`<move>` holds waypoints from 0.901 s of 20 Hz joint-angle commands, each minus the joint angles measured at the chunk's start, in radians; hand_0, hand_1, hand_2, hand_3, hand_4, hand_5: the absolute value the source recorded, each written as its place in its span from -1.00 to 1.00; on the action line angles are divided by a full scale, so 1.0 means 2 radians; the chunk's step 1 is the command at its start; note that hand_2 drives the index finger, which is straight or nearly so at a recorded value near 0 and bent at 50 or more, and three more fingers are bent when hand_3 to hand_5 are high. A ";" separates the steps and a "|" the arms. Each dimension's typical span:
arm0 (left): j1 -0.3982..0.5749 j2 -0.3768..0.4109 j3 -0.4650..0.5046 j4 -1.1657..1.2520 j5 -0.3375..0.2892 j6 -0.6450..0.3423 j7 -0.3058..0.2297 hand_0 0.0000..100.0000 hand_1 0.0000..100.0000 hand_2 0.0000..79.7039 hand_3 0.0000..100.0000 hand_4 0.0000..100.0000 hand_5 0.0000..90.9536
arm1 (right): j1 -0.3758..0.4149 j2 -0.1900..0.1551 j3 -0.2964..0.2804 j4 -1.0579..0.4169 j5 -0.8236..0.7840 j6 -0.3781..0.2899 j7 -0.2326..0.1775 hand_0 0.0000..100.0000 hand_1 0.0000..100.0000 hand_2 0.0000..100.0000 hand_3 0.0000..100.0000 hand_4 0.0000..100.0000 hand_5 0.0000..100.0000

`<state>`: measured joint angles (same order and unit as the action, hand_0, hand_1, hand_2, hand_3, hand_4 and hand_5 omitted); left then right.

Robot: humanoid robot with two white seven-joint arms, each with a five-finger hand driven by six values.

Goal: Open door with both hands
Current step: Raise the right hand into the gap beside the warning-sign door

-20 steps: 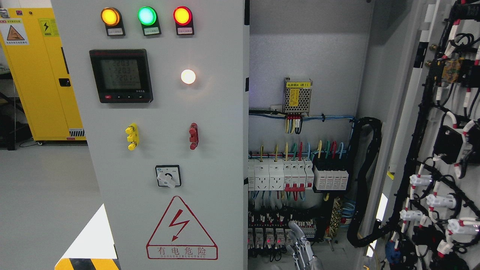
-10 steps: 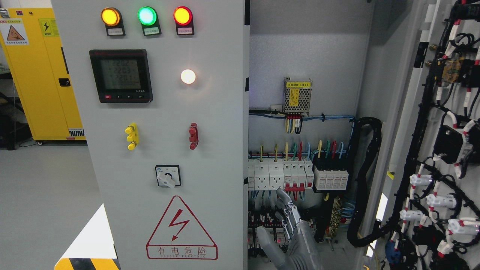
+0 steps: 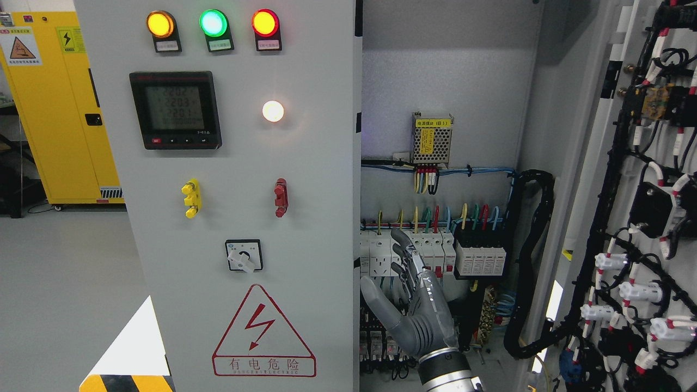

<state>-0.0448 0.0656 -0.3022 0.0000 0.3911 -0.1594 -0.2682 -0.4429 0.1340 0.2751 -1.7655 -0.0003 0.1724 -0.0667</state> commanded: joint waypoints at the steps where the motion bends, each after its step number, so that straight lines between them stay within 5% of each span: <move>1: -0.001 -0.006 0.000 -0.004 0.000 -0.001 0.000 -0.76 0.11 -1.00 -1.00 -1.00 -1.00 | -0.049 0.004 -0.008 0.077 -0.014 0.000 0.000 -1.00 0.00 -0.92 -1.00 -1.00 -1.00; 12: -0.002 -0.007 0.000 -0.005 0.000 -0.001 0.000 -0.76 0.11 -1.00 -1.00 -1.00 -1.00 | -0.086 0.004 -0.013 0.106 -0.063 0.020 0.005 -1.00 0.00 -0.92 -1.00 -1.00 -1.00; 15: -0.004 -0.006 0.000 -0.005 0.000 -0.001 0.000 -0.76 0.11 -1.00 -1.00 -1.00 -1.00 | -0.090 0.004 -0.028 0.111 -0.063 0.020 0.041 -1.00 0.00 -0.92 -1.00 -1.00 -1.00; 18: -0.004 -0.007 0.000 -0.005 0.000 -0.001 0.000 -0.76 0.11 -1.00 -1.00 -1.00 -1.00 | -0.099 0.004 -0.046 0.113 -0.064 0.020 0.049 -1.00 0.00 -0.92 -1.00 -1.00 -1.00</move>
<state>-0.0501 0.0556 -0.3021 0.0000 0.3912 -0.1624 -0.2685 -0.6092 0.1395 0.2415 -1.5982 -0.1143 0.2121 0.0064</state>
